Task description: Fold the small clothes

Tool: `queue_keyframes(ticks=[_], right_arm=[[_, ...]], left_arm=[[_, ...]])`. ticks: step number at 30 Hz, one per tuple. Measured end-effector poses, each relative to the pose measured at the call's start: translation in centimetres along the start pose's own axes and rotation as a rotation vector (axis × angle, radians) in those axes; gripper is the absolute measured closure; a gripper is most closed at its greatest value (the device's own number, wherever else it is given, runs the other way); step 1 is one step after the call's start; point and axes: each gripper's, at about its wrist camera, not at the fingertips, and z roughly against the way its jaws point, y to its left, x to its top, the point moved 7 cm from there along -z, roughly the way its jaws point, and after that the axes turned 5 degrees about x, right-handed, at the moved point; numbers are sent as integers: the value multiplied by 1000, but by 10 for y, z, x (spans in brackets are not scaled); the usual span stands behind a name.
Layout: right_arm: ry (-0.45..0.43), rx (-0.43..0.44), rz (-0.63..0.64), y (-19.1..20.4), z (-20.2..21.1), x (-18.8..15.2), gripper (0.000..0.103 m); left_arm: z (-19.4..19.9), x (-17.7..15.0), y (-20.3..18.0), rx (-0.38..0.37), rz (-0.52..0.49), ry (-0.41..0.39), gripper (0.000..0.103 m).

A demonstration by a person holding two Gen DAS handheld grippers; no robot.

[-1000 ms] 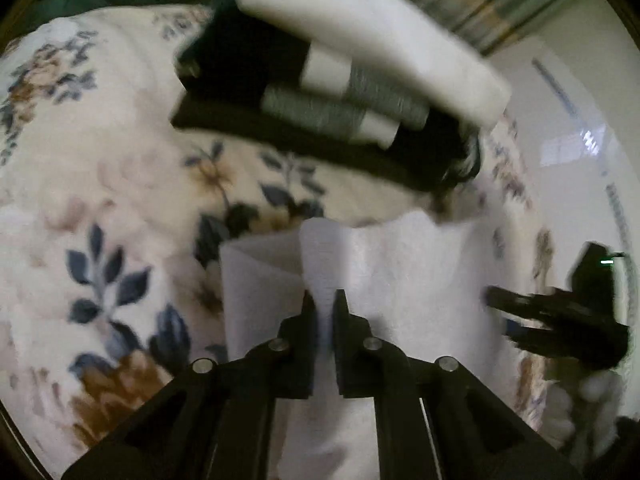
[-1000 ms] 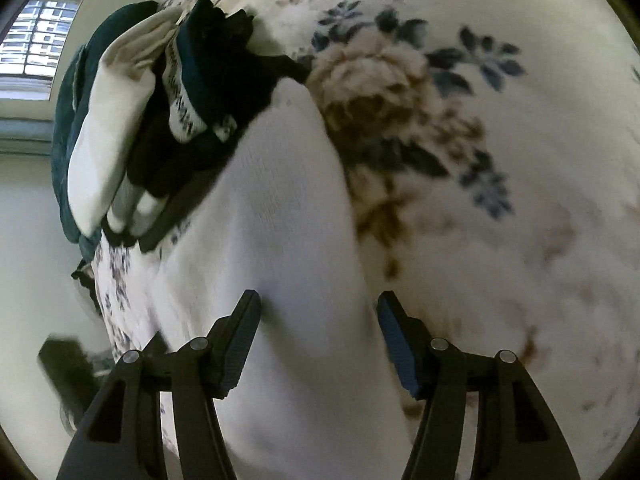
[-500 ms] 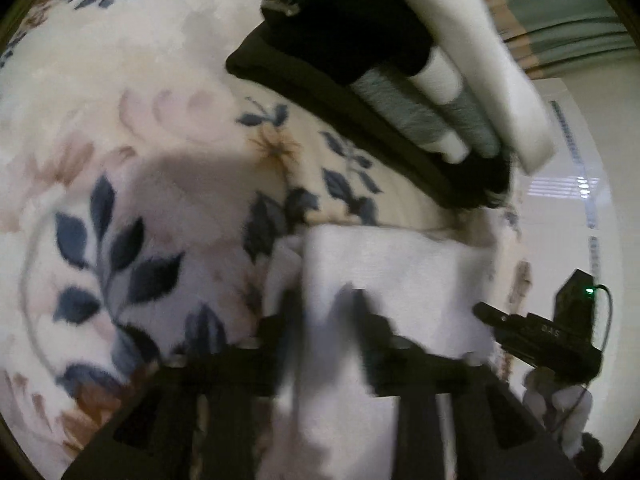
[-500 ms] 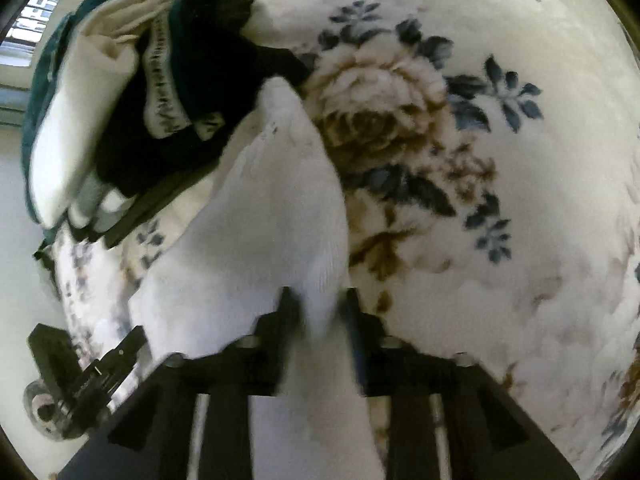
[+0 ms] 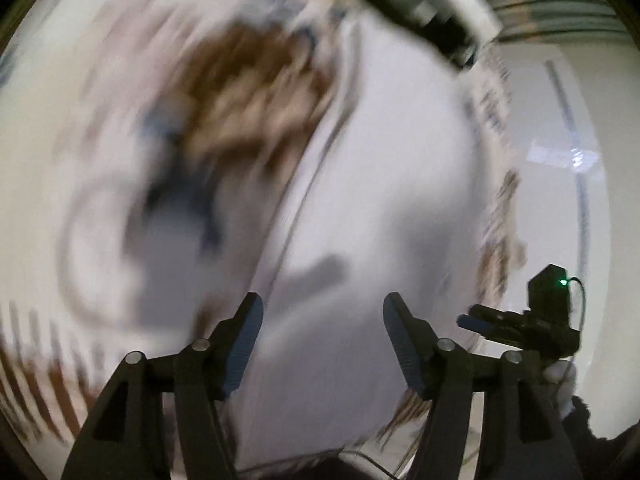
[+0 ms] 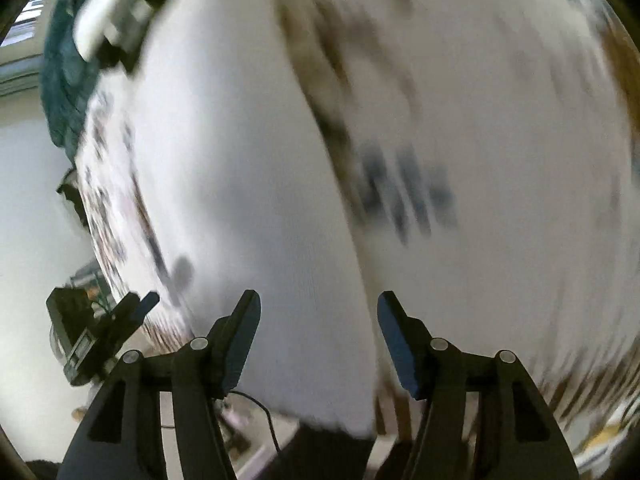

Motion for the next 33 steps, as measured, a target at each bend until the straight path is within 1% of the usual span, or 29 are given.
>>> queue_keyframes(ticks=[2, 4, 5, 6, 8, 9, 10, 11, 12, 13, 14, 15, 17, 20, 23, 25, 28, 29, 31, 33], right_arm=[[49, 18, -55, -24, -23, -38, 40], [86, 27, -78, -41, -46, -67, 40], [95, 34, -84, -44, -55, -76, 40], [109, 54, -94, -48, -66, -87, 40], [134, 102, -108, -50, -85, -102, 40], [138, 121, -113, -51, -93, -109, 40], [139, 136, -114, -50, -100, -113, 40], [142, 163, -119, -47, -109, -117, 40], [136, 179, -126, -44, -116, -120, 40], [120, 197, -131, -40, -119, -123, 46], [111, 213, -130, -35, -121, -125, 71], [107, 221, -129, -31, -124, -127, 85], [82, 242, -119, -20, -120, -131, 86], [58, 284, -87, -3, -106, -136, 87], [22, 324, -45, 14, -75, -134, 88], [-10, 340, -22, 26, -50, -124, 88], [-71, 357, 14, 46, -15, -100, 88], [-99, 368, 24, 56, -4, -88, 88], [-153, 383, 45, 76, 17, -58, 88], [-218, 392, 65, 94, 38, -16, 88]], left_arm=[[-16, -33, 16, 23, 22, 55, 43], [-35, -58, 26, 35, 34, 107, 43], [-45, -70, 30, 45, 37, 130, 43], [-50, -78, 31, 35, 35, 145, 43], [-54, -91, 30, 21, 25, 143, 43], [-54, -92, 26, 10, 19, 133, 43], [-52, -95, 22, 7, 9, 114, 46], [-51, -98, 20, 23, -5, 99, 51], [-50, -99, 17, 26, -16, 92, 83], [-47, -101, 14, 29, -22, 87, 92], [-43, -101, 13, 29, -15, 74, 92], [-38, -99, 9, 20, -6, 59, 94], [-25, -101, 10, -9, 25, 37, 94], [3, -96, 2, -68, 62, 2, 94], [29, -87, -6, -117, 73, -31, 94], [44, -72, -21, -154, 72, -63, 94], [60, -38, -44, -197, 59, -107, 94], [63, -22, -57, -217, 59, -126, 94], [62, 8, -79, -246, 58, -158, 94], [56, 45, -96, -272, 65, -191, 93]])
